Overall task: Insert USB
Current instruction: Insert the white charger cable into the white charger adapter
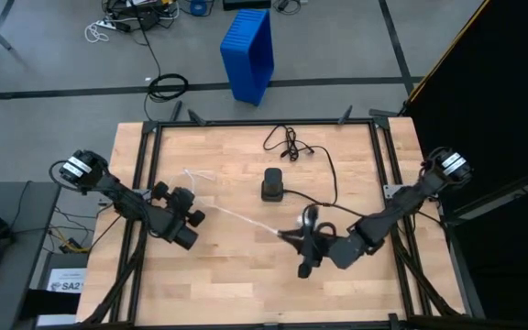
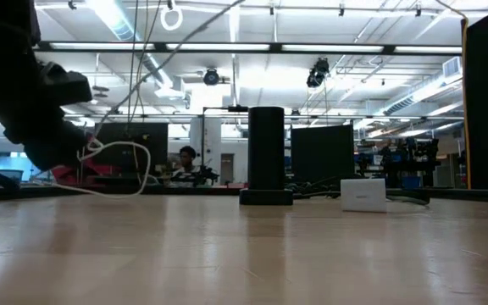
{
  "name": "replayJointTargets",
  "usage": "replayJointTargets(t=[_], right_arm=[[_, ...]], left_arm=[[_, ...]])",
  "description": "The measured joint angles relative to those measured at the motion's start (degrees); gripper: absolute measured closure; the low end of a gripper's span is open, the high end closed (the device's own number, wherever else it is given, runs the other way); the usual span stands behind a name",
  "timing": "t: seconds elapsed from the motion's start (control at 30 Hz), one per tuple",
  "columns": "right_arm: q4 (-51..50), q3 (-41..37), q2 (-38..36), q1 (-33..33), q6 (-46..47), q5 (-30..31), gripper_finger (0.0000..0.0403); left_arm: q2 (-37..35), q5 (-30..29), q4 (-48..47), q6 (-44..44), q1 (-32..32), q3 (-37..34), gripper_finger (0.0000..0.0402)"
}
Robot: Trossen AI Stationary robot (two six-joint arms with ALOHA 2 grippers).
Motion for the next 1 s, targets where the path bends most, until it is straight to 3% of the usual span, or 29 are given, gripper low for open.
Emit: replayJointTargets(t=[0.13, 0.3, 0.43, 0.6, 0.77, 0.9, 1.0], right_arm=[[0.15, 0.0, 0.18, -0.98, 2.57, 7.64, 0.0403], [-0.18, 0.0, 0.51, -3.57, 6.83, 4.29, 0.0403], [-1.63, 0.0, 0.53, -4.42, 9.28, 4.83, 0.0403], [-2.65, 0.0, 0.53, -3.87, 10.49, 12.58, 0.0403], [-2.46, 0.0, 0.53, -2.52, 10.77, 22.19, 0.0403], [-2.43, 0.0, 0.53, -2.06, 11.65, 24.55, 0.0403], [-2.45, 0.0, 0.53, -2.43, 11.94, 24.06, 0.0403]], left_arm=[[0.0, 2.89, 8.98, 18.76, -1.4, 1.07, 0.0401], [0.0, 4.73, 21.7, 37.0, -2.56, 2.68, 0.0401], [0.0, 11.55, 30.49, 48.05, -3.09, 3.31, 0.0401], [0.0, 21.69, 34.59, 52.12, -3.75, 3.36, 0.0401], [0.0, 22.15, 34.65, 51.99, -5.2, 3.36, 0.0401], [0.0, 22.65, 35.0, 52.09, -5.69, 3.35, 0.0401], [0.02, 23.87, 42.47, 55.93, -5.67, 3.31, 0.0401]])
